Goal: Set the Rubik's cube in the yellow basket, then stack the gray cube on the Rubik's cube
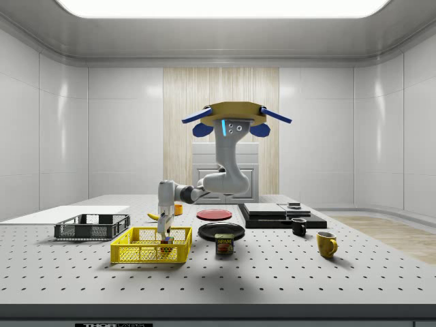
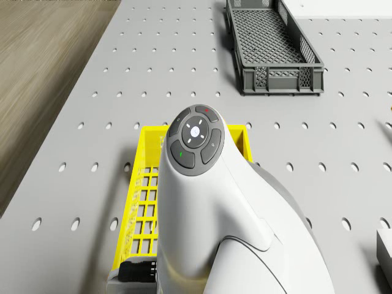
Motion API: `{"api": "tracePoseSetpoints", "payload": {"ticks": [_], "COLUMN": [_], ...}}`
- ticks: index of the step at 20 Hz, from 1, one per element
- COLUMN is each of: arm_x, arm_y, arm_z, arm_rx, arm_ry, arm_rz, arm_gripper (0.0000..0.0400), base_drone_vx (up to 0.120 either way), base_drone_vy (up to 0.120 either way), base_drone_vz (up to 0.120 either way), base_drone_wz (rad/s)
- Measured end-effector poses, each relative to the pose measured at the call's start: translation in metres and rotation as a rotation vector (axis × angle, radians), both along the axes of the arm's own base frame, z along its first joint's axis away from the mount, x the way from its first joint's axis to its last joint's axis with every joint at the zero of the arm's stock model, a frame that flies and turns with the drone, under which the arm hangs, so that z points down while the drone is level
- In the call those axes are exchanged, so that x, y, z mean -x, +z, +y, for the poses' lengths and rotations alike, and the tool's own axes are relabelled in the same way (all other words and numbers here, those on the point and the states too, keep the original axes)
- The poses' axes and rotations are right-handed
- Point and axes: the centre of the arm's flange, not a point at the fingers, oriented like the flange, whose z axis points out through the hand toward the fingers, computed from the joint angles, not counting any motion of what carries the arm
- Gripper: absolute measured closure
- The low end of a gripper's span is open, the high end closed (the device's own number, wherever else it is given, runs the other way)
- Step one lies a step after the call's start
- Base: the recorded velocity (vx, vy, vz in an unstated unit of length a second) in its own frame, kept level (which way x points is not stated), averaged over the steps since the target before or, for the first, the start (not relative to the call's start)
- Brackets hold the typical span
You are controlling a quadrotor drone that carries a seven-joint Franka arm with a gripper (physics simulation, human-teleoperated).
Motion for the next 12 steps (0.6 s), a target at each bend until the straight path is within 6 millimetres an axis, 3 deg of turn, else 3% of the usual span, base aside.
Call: {"api": "tracePoseSetpoints", "payload": {"ticks": [2,4,6,12], "arm_x": [0.0,0.0,0.0,0.0], "arm_y": [-0.007,-0.013,-0.017,-0.022], "arm_z": [0.0,0.0,0.0,0.0], "arm_rx": [0.0,0.0,0.0,0.0], "arm_ry": [0.0,0.0,0.0,0.0], "arm_rz": [0.0,0.0,0.0,0.0], "arm_gripper": [0.0001,0.0001,0.0,0.0], "base_drone_vx": [0.0,0.0,0.12,0.12], "base_drone_vy": [0.0,-0.12,-0.12,-0.12], "base_drone_vz": [0.12,0.12,0.12,0.007], "base_drone_wz": [0.0,0.0,0.0,0.0]}}
